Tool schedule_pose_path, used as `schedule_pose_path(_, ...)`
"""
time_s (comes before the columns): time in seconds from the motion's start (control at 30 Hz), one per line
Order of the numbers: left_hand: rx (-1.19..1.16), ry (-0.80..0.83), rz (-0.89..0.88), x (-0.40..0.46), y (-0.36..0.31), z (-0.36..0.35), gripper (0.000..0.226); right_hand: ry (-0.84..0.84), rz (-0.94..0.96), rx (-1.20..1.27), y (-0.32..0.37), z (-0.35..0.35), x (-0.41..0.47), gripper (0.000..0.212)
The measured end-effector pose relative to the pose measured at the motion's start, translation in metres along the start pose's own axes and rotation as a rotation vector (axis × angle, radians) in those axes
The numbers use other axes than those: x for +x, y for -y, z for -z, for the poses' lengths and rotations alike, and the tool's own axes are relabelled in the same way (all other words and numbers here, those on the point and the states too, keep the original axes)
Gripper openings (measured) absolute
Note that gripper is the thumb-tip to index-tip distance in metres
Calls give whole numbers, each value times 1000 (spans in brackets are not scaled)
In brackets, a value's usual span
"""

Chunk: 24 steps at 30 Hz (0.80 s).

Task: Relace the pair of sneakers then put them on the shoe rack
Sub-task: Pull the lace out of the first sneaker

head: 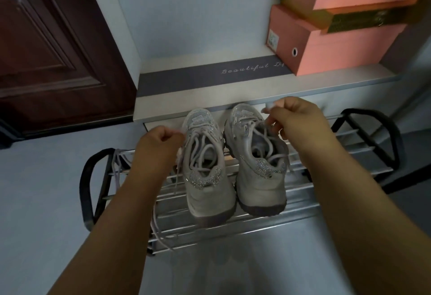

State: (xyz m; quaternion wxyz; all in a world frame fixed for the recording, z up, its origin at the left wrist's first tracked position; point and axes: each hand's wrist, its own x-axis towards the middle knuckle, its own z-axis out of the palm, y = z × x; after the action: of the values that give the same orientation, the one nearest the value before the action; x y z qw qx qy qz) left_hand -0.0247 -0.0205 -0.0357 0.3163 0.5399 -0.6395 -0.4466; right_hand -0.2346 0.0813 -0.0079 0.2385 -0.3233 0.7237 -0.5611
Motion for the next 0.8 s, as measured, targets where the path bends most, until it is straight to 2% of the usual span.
schedule_pose_path(0.13, 133, 47, -41, 0, -1, -4, 28, -8, 68, -87, 4, -8, -2, 21)
schedule_pose_path(0.23, 343, 17, -107, 0, 1, -7, 40, 5, 120, -81, 9, -10, -11, 24)
schedule_pose_path(0.4, 622, -8, -255, -6, -4, -9, 41, 28, 157, -111, 20, -11, -36, 23)
schedule_pose_path(0.57, 491, -113, -303, -26, -6, -3, 43, 54, 188, -156, 30, -12, -61, 25)
schedule_pose_path(0.7, 297, -253, -401, -68, -17, 7, 40, 84, 232, -214, 34, -13, -92, 16)
schedule_pose_path(0.8, 235, -357, -480, -108, -28, 17, 39, 99, 289, -280, 40, -11, -120, 15)
